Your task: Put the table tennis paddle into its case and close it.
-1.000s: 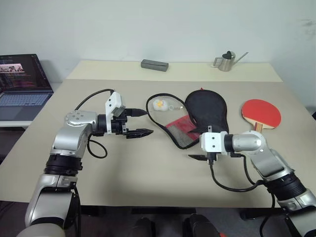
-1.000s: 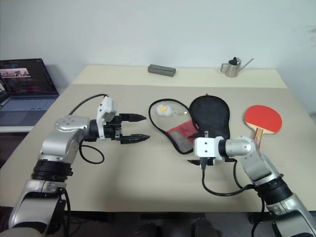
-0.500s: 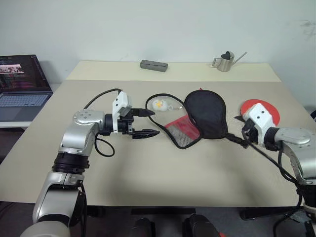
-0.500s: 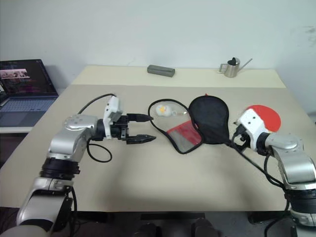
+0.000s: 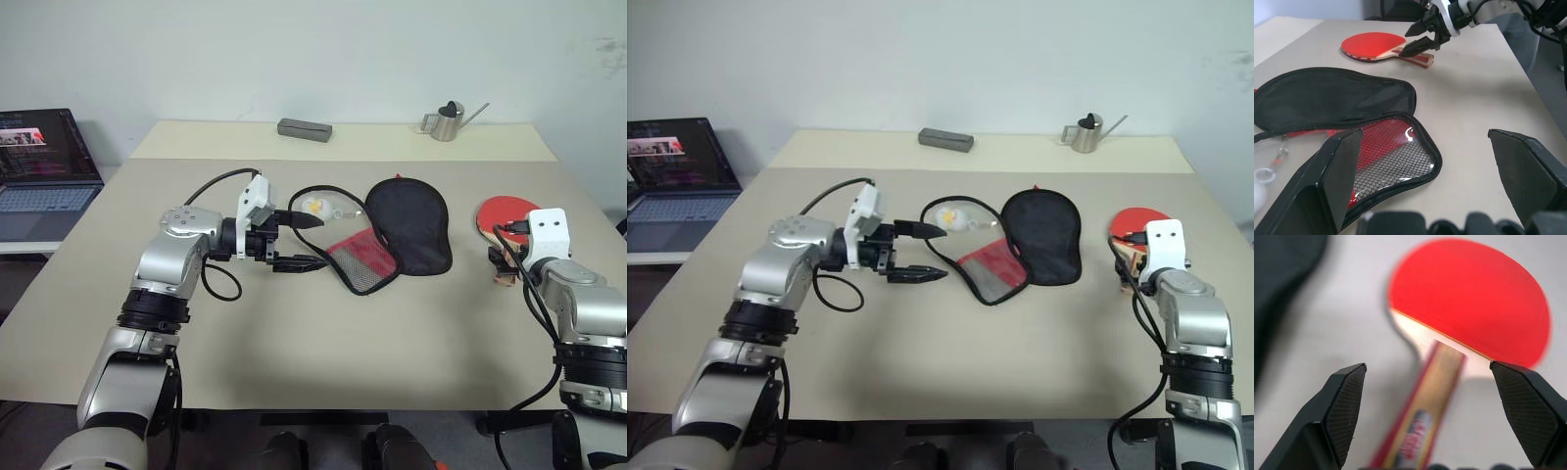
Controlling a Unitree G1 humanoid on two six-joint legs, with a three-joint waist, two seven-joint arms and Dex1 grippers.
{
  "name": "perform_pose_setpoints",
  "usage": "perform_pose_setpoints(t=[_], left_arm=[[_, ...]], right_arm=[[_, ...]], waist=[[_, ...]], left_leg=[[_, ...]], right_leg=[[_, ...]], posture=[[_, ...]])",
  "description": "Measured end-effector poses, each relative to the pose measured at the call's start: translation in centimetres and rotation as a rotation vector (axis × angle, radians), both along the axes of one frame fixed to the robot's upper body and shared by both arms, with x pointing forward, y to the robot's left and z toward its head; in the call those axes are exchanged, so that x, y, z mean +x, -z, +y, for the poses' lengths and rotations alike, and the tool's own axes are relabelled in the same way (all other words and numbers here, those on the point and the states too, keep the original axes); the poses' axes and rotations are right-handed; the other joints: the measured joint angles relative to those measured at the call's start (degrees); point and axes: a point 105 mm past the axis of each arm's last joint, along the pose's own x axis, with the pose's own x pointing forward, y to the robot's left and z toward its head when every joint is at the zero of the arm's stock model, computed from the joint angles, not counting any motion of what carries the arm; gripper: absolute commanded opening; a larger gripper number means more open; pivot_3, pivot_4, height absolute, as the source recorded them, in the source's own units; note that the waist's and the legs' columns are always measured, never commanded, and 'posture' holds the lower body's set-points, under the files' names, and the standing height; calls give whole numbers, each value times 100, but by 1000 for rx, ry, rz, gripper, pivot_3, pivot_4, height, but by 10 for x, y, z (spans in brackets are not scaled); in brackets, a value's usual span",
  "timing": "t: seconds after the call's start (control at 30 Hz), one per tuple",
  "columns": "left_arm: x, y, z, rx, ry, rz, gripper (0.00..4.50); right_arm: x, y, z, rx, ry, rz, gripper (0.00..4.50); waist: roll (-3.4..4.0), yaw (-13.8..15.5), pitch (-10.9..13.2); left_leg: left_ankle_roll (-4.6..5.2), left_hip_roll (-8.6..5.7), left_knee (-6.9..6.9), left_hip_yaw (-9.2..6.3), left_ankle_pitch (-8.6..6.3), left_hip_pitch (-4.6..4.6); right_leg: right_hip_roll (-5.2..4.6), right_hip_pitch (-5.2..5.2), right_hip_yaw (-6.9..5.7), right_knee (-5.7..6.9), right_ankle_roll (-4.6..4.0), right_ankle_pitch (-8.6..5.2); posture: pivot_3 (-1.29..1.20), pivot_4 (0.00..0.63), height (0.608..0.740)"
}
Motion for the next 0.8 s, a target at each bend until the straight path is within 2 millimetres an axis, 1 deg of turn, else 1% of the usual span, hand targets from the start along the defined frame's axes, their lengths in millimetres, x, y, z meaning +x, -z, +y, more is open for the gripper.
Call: perform_pose_setpoints(t=[0.07, 0.17, 0.33, 0.53, 0.63, 0.8], left_arm=[[0, 0, 0, 1, 0, -1, 4500], [0, 0, 0, 3, 1, -8, 4500], [0, 0, 1, 8, -4, -13, 4500], [1, 2, 5, 20, -18, -11, 4500], [1, 3, 6, 20, -22, -6, 4500], [1, 4, 7, 22, -31, -8, 4500]], right_arm=[[2, 6, -3, 21, 32, 12, 4436], [7, 19, -2, 57, 55, 39, 4436], [14, 20, -3, 94, 80, 30, 4436], [21, 27, -3, 150, 119, 36, 4436], [21, 29, -2, 174, 126, 38, 3869], [23, 32, 4, 209, 117, 39, 2278]], waist=[[0, -2, 0], [0, -2, 0], [0, -15, 0], [-17, -56, -10], [-22, -61, -13], [-32, -65, -19]], left_leg=[[0, 0, 0, 1, 0, 1], [0, 0, -1, 1, 0, 0], [0, 1, -1, 7, 0, 4], [5, -2, -1, 24, 1, 53], [9, 0, -1, 23, 4, 54], [10, 0, -1, 22, 5, 53]], right_leg=[[0, 0, 1, 1, 0, 0], [0, 0, 1, 0, 0, 0], [1, 1, 4, 0, 3, 2], [1, 40, 8, -6, 17, 21], [3, 40, 8, -5, 14, 26], [3, 40, 9, -6, 15, 27]], posture=[[0, 150, 740], [0, 150, 740], [0, 150, 740], [0, 150, 740], [0, 150, 740], [0, 150, 740]])
